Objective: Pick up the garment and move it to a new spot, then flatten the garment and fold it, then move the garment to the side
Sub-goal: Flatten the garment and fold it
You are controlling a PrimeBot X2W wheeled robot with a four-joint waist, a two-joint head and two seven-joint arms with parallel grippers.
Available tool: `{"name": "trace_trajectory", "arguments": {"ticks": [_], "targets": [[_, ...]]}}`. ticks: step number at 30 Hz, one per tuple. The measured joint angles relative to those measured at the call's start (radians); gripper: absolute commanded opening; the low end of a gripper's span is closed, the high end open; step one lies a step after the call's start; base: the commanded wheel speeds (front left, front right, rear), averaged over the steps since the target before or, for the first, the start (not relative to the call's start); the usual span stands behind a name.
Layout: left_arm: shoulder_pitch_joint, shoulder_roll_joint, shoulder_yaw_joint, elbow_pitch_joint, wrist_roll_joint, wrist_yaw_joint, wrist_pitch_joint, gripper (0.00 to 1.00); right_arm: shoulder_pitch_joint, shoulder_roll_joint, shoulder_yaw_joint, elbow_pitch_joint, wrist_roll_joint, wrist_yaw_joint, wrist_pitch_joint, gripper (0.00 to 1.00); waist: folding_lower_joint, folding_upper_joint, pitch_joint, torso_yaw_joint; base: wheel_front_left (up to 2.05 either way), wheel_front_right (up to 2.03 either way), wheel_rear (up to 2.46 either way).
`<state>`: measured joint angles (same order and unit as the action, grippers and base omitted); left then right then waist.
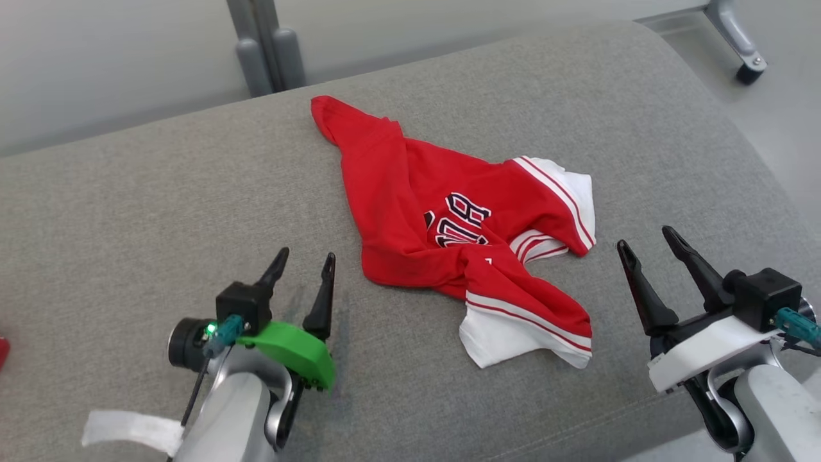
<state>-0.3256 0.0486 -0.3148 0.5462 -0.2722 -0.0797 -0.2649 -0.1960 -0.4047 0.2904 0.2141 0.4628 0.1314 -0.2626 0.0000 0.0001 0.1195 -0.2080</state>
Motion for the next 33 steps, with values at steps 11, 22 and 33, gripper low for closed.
{"name": "trace_trajectory", "arguments": {"ticks": [11, 22, 33], "targets": [[-0.356, 0.008, 0.044, 0.381, 0.024, 0.017, 0.000, 1.00, -0.070, 0.081, -0.003, -0.070, -0.026, 0.000, 0.000, 1.00, 0.0000, 0.0000, 0.140, -0.120, 0.00, 0.00, 0.00], [-0.478, 0.030, 0.061, 0.528, 0.029, 0.036, -0.001, 0.00, -0.086, 0.131, -0.045, -0.123, -0.042, 0.000, 0.000, 1.00, 0.0000, 0.0000, 0.251, -0.222, 0.00, 0.00, 0.00], [-0.401, 0.030, 0.125, 0.207, 0.066, 0.039, 0.000, 0.00, -0.074, 0.122, -0.075, -0.101, -0.038, 0.000, 0.000, 1.00, 0.0001, 0.0000, 0.263, -0.182, 0.00, 0.00, 0.00]]}}
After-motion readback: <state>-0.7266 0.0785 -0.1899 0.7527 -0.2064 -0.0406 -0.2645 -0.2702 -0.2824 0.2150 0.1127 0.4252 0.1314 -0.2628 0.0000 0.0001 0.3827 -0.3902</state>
